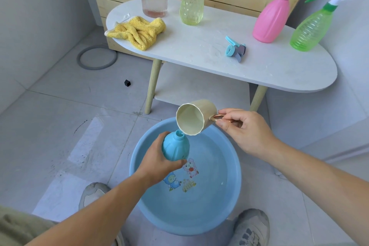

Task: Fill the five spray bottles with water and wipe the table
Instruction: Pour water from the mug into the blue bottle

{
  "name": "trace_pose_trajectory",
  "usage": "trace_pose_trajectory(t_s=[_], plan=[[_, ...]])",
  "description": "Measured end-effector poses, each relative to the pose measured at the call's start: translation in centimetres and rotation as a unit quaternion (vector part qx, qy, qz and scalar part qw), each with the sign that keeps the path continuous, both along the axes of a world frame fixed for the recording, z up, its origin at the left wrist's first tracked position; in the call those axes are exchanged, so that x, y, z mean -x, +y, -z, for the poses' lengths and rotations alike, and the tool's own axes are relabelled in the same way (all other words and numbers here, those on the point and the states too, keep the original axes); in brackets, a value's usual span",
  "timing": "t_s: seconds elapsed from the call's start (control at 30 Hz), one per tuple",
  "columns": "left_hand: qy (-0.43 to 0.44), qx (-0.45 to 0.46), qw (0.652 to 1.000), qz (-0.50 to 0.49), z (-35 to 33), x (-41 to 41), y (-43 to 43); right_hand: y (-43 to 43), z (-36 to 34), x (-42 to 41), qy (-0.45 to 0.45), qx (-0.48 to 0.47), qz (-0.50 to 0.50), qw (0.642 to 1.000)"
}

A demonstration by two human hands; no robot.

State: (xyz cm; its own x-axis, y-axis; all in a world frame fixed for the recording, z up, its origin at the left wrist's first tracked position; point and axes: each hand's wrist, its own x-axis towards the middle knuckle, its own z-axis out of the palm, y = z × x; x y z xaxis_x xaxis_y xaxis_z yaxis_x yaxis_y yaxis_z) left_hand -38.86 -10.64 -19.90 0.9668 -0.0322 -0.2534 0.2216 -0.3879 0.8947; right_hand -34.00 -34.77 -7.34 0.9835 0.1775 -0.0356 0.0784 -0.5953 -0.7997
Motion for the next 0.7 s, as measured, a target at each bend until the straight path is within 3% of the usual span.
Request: trace_pose_trajectory(t_s=[0.7], plan=[[0.007, 0.001, 1.000, 0.000, 0.27, -0.09, 0.01, 0.09, -0.21, -0.04, -0.045, 0.028, -0.022, 0.998]])
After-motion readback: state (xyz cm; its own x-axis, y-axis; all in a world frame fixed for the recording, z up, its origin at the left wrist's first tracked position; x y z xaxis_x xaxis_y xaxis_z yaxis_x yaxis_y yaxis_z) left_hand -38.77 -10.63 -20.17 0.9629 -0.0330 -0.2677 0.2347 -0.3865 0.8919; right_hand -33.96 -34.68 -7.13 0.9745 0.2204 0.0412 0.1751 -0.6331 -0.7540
